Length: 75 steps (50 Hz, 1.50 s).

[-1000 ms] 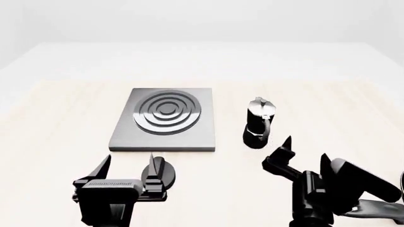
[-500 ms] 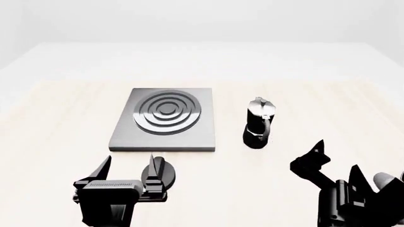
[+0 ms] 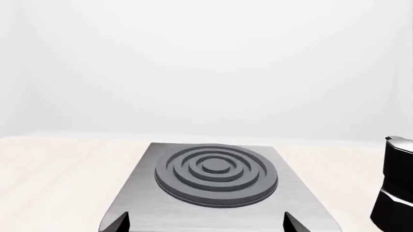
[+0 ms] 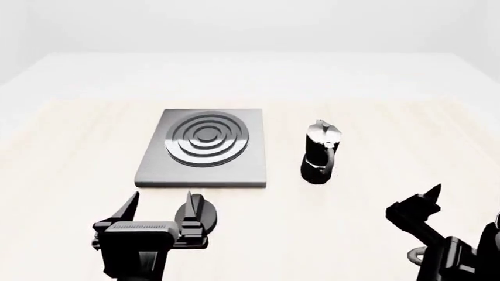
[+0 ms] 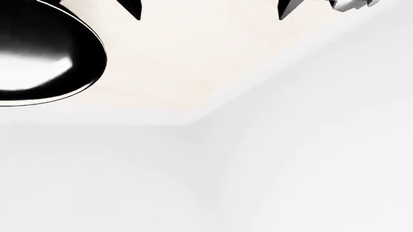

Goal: Put the frying pan on the stove.

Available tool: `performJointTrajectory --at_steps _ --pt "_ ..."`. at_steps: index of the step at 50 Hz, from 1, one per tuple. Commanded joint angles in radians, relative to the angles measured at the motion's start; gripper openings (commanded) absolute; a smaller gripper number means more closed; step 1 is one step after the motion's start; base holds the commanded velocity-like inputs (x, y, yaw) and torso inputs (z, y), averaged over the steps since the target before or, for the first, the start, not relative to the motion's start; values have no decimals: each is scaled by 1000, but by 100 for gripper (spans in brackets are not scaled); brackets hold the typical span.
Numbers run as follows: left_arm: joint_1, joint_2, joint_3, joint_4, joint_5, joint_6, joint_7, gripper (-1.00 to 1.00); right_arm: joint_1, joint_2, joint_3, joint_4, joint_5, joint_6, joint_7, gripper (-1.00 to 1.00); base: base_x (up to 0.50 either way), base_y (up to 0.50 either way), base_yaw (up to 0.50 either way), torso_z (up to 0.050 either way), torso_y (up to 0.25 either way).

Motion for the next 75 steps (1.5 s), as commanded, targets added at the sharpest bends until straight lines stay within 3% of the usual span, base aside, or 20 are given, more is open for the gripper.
performJointTrajectory --at_steps 1,23,51,75 --pt "-3 -10 11 0 -8 2 -11 100 -32 4 -47 -24 -88 -5 69 100 0 0 0 0 0" --pt "-5 -22 25 -17 -19 22 -26 100 40 -72 -34 -19 -101 34 285 100 0 0 0 0 0" --pt "0 -33 33 -27 -39 45 -41 100 198 -49 -116 105 -255 192 519 100 0 0 0 0 0" --pt "2 -41 44 -32 -43 58 -50 100 249 -72 -94 293 -208 68 554 100 0 0 0 0 0"
